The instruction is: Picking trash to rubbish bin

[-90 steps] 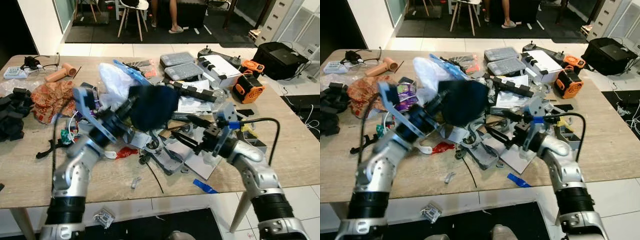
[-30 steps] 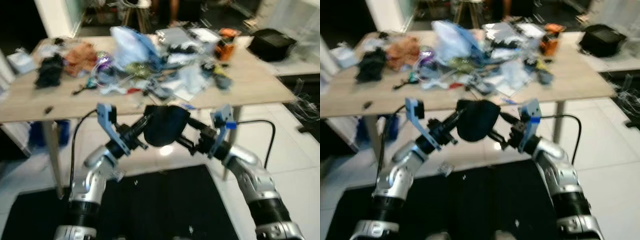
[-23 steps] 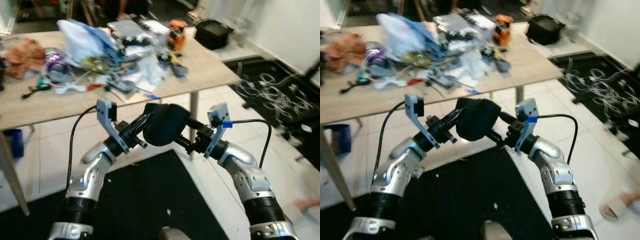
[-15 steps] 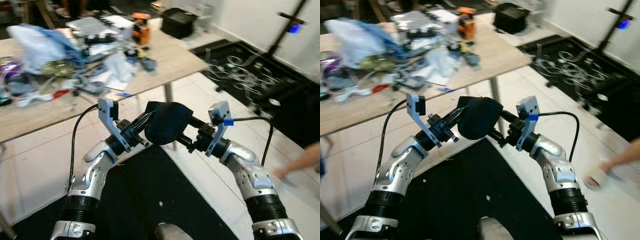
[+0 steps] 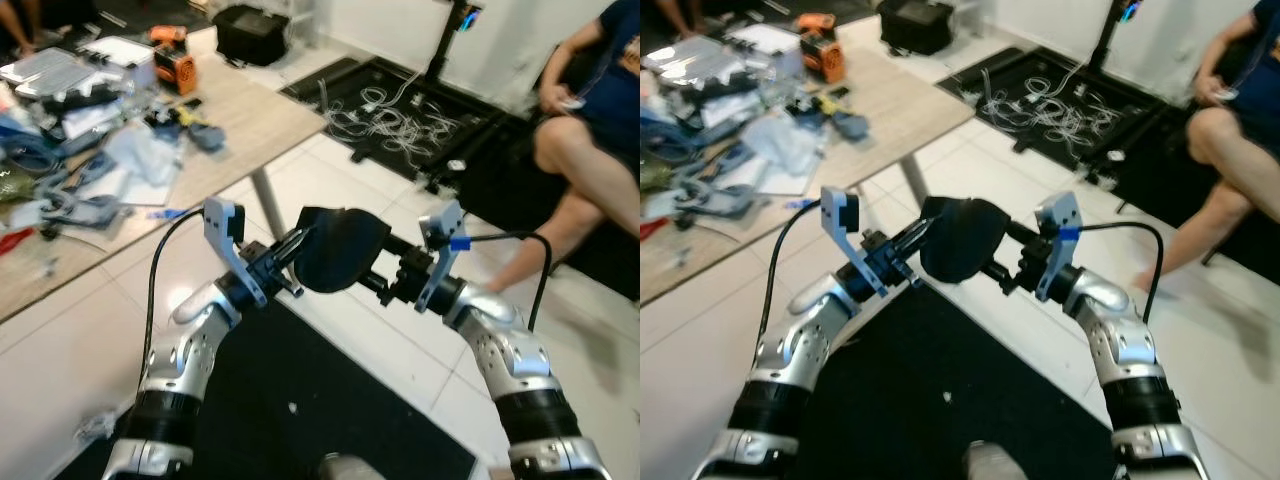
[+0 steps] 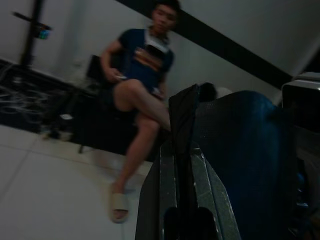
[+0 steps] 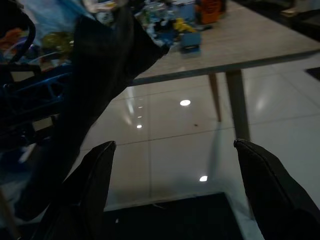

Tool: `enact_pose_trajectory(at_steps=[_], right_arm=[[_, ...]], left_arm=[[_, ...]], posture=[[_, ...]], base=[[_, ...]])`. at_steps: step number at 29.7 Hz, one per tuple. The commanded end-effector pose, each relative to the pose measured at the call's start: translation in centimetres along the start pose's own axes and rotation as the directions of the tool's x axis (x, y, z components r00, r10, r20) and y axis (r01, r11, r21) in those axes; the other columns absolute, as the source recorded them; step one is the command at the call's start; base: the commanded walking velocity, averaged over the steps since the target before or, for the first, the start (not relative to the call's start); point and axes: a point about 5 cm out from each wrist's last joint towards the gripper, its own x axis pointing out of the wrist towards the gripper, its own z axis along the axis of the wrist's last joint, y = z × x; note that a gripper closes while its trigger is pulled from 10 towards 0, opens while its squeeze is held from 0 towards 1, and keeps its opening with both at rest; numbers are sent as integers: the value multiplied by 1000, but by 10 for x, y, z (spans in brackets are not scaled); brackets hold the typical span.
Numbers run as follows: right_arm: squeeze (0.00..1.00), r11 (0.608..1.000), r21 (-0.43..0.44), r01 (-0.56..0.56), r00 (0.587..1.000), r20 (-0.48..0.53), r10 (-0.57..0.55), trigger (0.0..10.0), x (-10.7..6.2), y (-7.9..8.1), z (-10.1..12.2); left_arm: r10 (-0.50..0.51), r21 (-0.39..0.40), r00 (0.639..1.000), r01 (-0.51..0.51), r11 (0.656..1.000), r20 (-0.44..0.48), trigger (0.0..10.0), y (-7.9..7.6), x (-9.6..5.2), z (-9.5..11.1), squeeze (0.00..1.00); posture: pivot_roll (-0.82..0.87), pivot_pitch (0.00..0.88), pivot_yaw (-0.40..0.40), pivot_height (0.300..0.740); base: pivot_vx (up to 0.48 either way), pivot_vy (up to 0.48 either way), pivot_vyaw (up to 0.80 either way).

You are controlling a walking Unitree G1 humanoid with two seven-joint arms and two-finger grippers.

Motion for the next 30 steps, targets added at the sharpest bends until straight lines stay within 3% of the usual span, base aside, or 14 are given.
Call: enact_pose_trajectory(at_steps=[1,30], right_arm=[[0,1000,0,-1,1000,-9,1,10000,-1,1,-1],[0,1000,9,-6,1000,-17,6,10000,0,0,-4]], left_arm=[[-5,7,1000,5,1000,-7,10000,0,-1,-1,0],[-12,17,1000,12,1000,-17,10000,0,0,-4,0]], posture=[[-71,0,-43,740],[-69,0,-44,740]], base=[[0,0,-800],[0,0,-800]])
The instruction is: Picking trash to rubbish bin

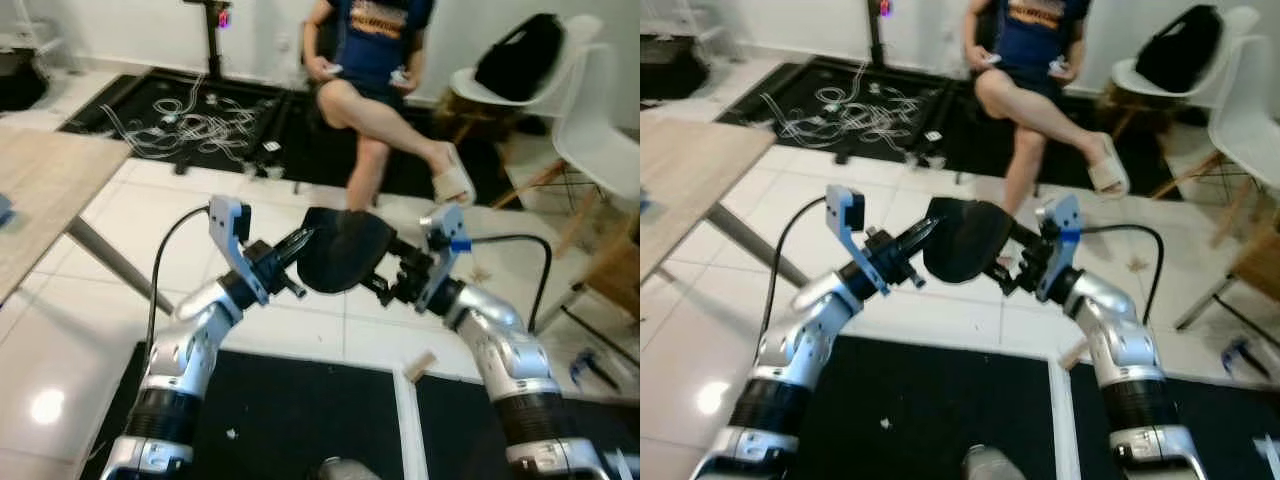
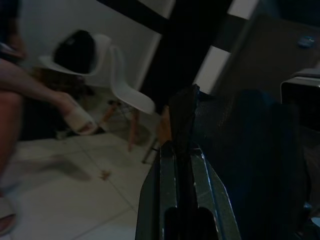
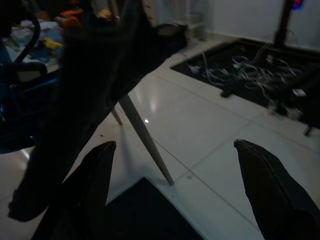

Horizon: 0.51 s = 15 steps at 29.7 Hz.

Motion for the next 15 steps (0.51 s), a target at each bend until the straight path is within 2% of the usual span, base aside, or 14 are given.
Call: enact_pose_trajectory(at_steps=[1,15], right_arm=[[0,1000,1,6,1000,-11,-6,10000,-2,-2,-2],[0,1000,-1,4,1000,-12,-4,10000,-2,-2,-2]], left_arm=[[-1,-3,1000,1,1000,-11,10000,0,-1,-3,0],[-1,-4,1000,1,1000,-7,10000,0,-1,-3,0]], posture=[[-69,0,-44,740],[-71,0,-45,740]], base=[[0,0,-800],[0,0,-800]])
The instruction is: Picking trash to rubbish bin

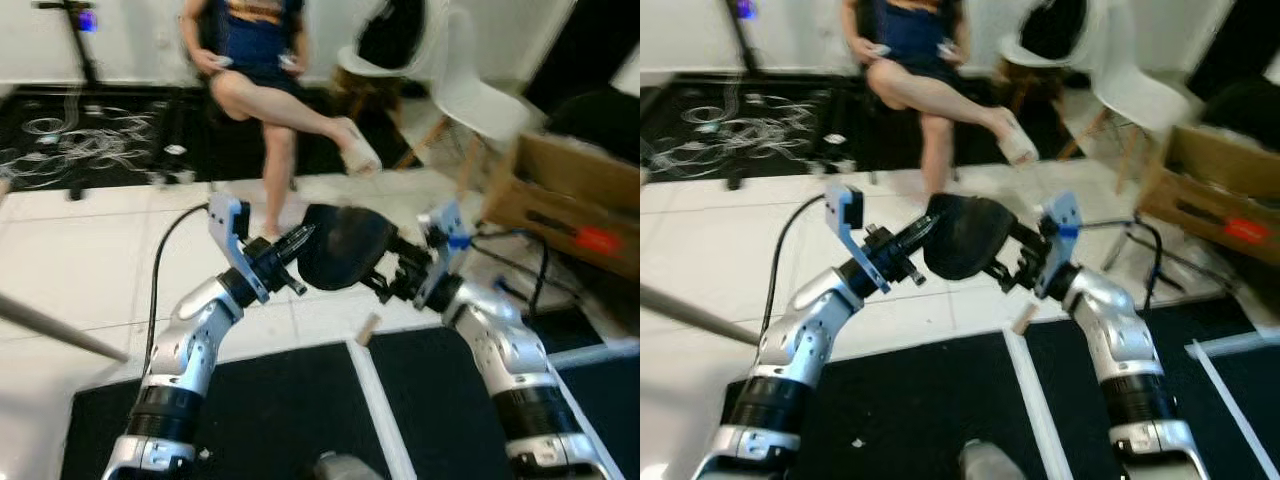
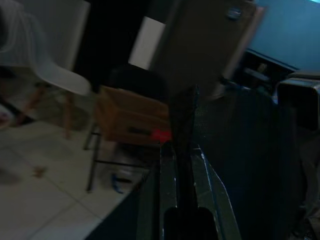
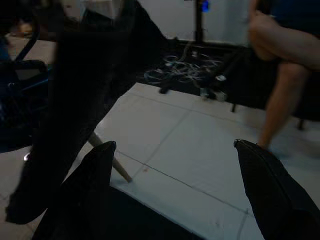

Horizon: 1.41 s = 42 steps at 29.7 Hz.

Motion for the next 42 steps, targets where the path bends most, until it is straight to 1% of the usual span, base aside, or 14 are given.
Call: enact_pose_trajectory(at_steps=[1,42], right_arm=[[0,1000,-6,2,1000,-8,-2,10000,-2,-1,0],[0,1000,-14,0,1000,-9,0,10000,-1,0,2]], left_arm=[[3,-4,1000,-3,1000,-8,10000,0,-1,-2,0],[17,-5,1000,-17,1000,-9,10000,1,-1,-2,0]], posture=[[-71,0,-44,740],[-73,0,-44,740]], base=[[0,0,-800],[0,0,-800]])
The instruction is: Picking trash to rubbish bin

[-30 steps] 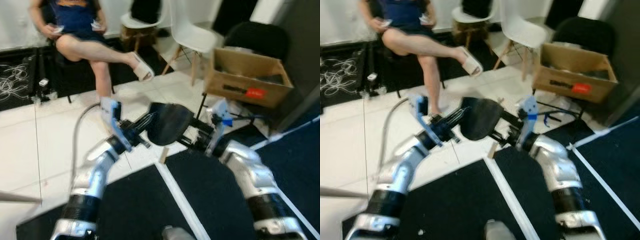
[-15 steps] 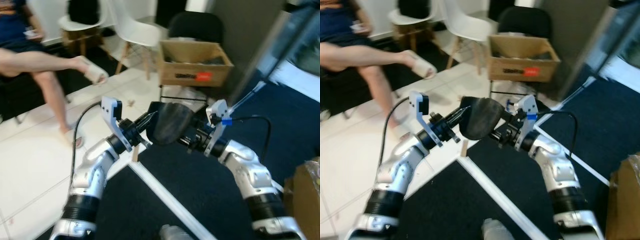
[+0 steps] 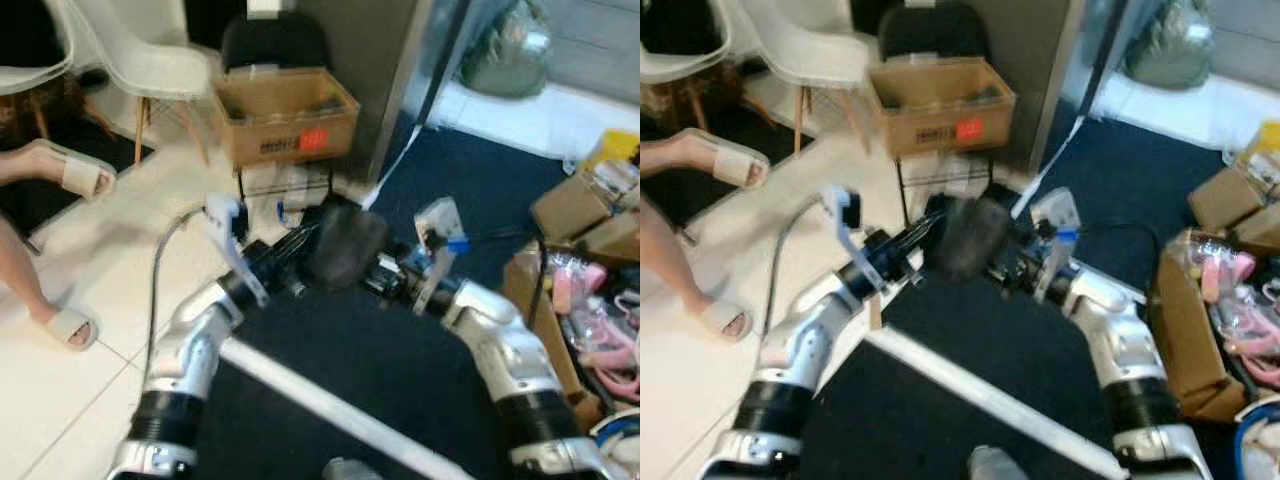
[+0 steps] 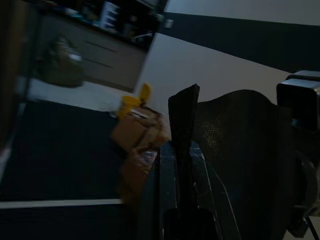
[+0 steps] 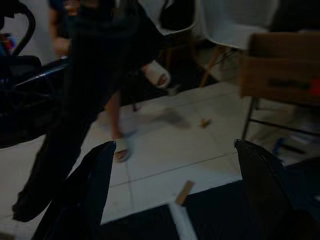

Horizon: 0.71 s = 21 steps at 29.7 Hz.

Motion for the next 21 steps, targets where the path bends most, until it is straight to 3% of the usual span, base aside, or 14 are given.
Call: enact_pose_trajectory(at_steps=[1,12,21], right_arm=[[0,1000,-1,-7,1000,-7,7,10000,0,2,-1],[0,1000,-9,-6,1000,0,6,10000,0,2,-1],[0,1000,-18,2,1000,21,-1,10000,-1,2,-1]], left_arm=[[19,-8,1000,-19,1000,-13,10000,1,-2,-4,0],[49,-15,999,-49,999,-11,10000,4,-3,-4,0],[64,-31,998,-63,998,13,10000,5,-3,-2,0]], posture=[[-73,0,-44,740],[-72,0,-44,740],[-69,0,-45,740]], base=[[0,0,-800],[0,0,-800],[193,0,-50]])
